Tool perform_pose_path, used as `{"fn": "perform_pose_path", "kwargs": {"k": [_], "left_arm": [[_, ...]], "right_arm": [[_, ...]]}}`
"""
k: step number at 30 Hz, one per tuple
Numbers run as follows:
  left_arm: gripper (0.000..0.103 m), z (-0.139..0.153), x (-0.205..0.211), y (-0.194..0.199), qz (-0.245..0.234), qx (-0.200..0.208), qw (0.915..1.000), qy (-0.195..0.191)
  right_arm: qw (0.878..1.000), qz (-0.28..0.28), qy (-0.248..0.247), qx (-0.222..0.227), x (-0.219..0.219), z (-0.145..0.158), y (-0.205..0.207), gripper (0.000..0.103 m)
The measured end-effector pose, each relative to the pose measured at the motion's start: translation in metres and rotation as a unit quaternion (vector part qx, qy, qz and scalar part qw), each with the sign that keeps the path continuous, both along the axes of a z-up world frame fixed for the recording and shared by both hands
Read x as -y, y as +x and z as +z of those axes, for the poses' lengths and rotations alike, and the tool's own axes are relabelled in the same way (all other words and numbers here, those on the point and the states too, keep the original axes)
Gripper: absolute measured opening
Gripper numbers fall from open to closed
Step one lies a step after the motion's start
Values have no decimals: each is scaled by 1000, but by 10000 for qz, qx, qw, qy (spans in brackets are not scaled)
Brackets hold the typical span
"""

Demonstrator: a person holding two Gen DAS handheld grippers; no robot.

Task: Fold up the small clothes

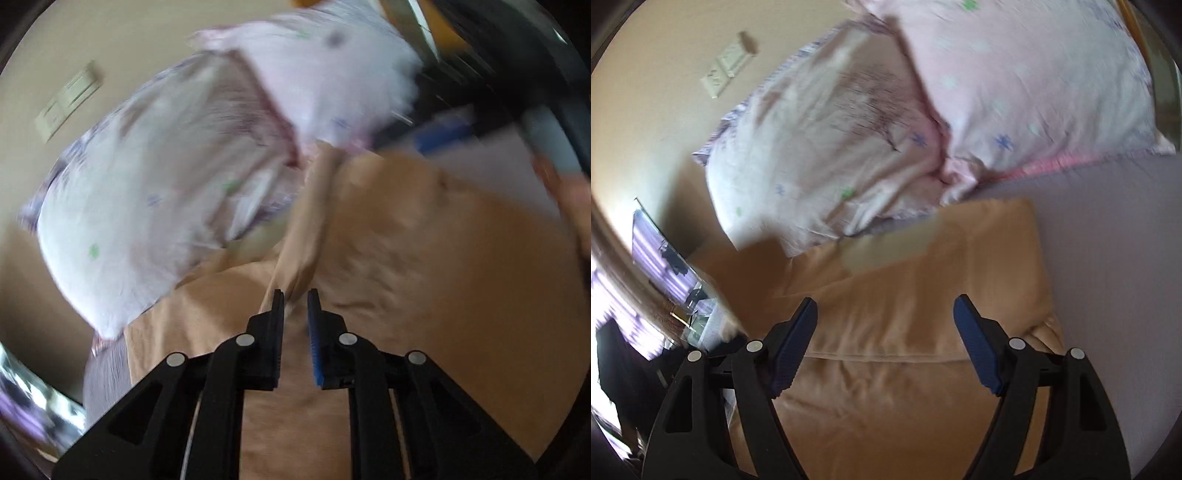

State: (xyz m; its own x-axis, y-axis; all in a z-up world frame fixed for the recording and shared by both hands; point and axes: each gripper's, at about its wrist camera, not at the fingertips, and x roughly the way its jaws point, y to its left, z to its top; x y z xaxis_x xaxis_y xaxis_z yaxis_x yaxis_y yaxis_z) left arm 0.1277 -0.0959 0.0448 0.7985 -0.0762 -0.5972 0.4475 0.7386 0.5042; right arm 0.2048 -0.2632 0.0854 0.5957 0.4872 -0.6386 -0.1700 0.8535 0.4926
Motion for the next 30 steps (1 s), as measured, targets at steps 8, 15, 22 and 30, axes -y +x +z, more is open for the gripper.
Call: {"fn": "perform_pose_path", "kwargs": {"k": [8,15,22,30], "left_arm": [[52,-19,-31,-50,224,-110,9995,204],[55,-11,-105,-45,1484,-540,9865,-428],[57,-17,-134,-45,1687,-1063,9735,-1123],[61,-20,-150,-39,1771,-1335,9610,-1654]], "right_arm": [[9938,281,-174,-1060,-2,-51,12,34],[9889,883,-715,-956,-42,-61,-4,5],[9947,-33,-900,495,-18,11,-3,4],[9795,-1316,-1494,-296,41,-14,24,13]]}}
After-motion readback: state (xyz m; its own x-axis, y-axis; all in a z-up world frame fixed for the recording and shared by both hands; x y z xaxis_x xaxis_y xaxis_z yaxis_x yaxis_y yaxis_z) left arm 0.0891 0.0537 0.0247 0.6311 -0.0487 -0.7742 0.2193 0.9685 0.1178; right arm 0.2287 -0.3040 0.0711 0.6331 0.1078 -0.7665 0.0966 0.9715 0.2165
